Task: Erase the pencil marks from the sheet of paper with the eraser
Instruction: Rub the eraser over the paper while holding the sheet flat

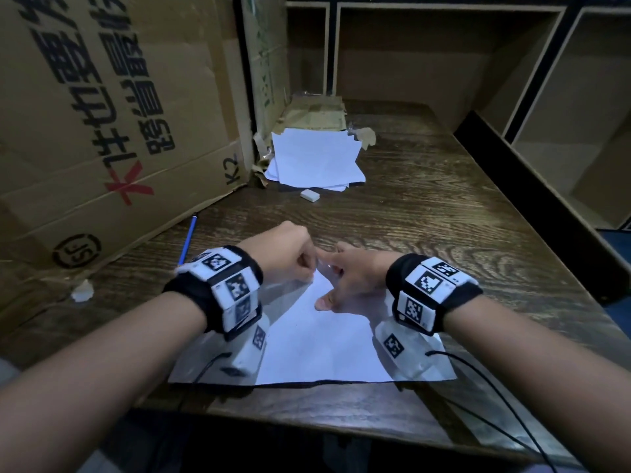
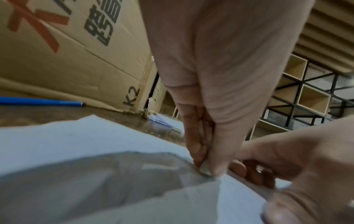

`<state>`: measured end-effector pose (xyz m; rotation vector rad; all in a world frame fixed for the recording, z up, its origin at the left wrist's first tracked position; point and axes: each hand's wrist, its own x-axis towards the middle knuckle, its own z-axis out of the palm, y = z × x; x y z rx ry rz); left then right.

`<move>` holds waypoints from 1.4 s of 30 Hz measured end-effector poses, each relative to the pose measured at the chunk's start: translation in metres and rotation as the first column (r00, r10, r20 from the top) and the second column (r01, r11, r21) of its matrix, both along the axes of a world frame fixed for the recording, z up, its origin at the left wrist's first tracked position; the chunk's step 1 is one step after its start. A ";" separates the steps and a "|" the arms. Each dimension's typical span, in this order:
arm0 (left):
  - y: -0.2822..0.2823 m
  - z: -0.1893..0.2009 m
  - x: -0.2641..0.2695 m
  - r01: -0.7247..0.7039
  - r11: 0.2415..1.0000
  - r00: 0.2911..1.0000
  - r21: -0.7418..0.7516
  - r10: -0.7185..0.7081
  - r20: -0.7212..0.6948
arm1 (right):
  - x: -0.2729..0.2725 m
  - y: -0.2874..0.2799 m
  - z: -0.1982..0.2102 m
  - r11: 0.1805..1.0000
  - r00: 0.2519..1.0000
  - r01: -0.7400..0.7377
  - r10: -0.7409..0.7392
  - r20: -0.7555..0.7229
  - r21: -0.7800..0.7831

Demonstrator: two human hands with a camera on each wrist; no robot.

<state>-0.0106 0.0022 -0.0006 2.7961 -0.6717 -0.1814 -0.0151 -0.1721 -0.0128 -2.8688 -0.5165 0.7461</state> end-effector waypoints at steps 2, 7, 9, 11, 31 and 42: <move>0.009 0.000 -0.008 0.012 0.999 1.000 -0.034 -0.013 -0.026 | 0.000 -0.001 -0.003 1.000 1.000 0.003 -0.003 -0.001 -0.006; 0.019 0.000 -0.010 -0.069 0.996 0.997 -0.048 0.070 0.026 | -0.006 -0.002 0.001 0.993 0.995 -0.097 0.096 -0.012 -0.070; 0.012 -0.002 -0.025 0.025 0.999 1.000 -0.048 -0.025 -0.007 | -0.004 -0.007 0.005 0.996 0.996 -0.086 0.086 -0.010 0.009; 0.007 -0.004 -0.034 0.085 0.995 0.996 -0.054 -0.086 -0.021 | -0.002 -0.016 0.006 0.997 0.999 -0.053 0.054 -0.006 0.050; 0.010 -0.008 -0.042 0.080 0.994 0.996 -0.079 -0.084 -0.037 | -0.024 -0.029 0.006 0.988 0.989 -0.136 0.131 -0.072 -0.070; 0.011 -0.005 -0.050 0.119 0.990 0.986 -0.072 -0.126 -0.108 | -0.004 -0.022 -0.002 0.987 0.998 -0.053 0.046 -0.045 -0.154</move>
